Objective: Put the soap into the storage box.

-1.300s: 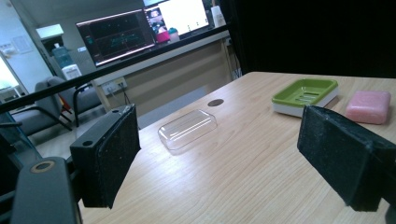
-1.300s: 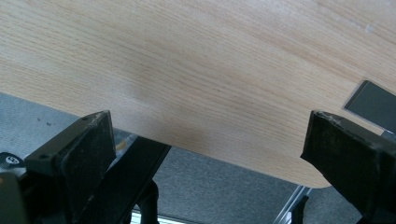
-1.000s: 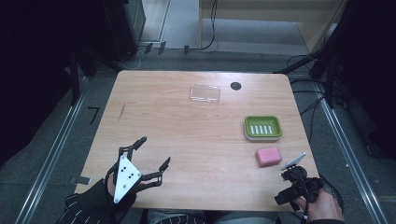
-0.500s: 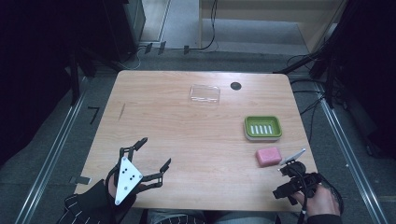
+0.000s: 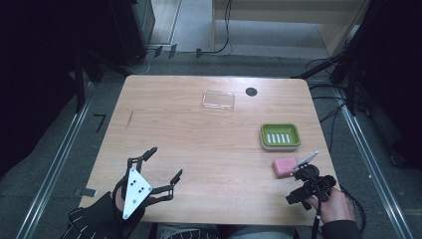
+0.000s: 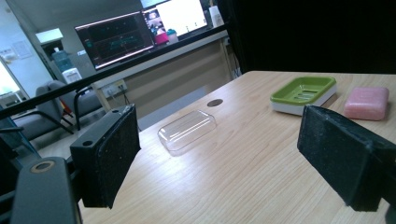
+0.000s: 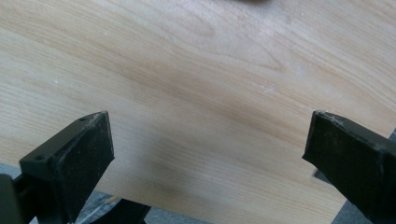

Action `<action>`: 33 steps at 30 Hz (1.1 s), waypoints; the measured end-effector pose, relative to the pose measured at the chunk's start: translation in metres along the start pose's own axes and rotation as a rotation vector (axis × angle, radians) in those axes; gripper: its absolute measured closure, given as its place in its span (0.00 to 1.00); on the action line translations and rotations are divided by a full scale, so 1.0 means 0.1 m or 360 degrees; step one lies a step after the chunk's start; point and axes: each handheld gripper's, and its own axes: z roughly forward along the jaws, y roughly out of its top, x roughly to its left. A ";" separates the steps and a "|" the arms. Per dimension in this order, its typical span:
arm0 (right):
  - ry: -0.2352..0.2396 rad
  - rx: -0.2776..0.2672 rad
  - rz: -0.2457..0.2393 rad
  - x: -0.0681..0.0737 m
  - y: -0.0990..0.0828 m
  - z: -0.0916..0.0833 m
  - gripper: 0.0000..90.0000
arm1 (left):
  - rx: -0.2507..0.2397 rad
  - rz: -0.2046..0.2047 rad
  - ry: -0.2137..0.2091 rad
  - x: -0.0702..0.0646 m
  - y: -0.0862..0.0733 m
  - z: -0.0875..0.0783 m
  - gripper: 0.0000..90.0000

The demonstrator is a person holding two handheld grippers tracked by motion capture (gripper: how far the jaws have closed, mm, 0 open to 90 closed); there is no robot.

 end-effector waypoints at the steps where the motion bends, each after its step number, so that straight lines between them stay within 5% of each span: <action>1: 0.0000 0.0001 0.0012 0.01 0.01 0.00 0.02 | -0.0003 -0.0004 0.0002 0.00 0.00 0.00 0.15; 20: -0.0028 -0.0066 -0.0081 0.10 0.40 -0.07 0.01 | 0.0006 0.0017 -0.0008 0.00 0.00 0.01 0.15; 33: -0.0010 -0.0083 -0.0060 0.04 0.53 -0.09 0.01 | 0.0007 0.0014 -0.0004 0.00 0.00 0.00 0.15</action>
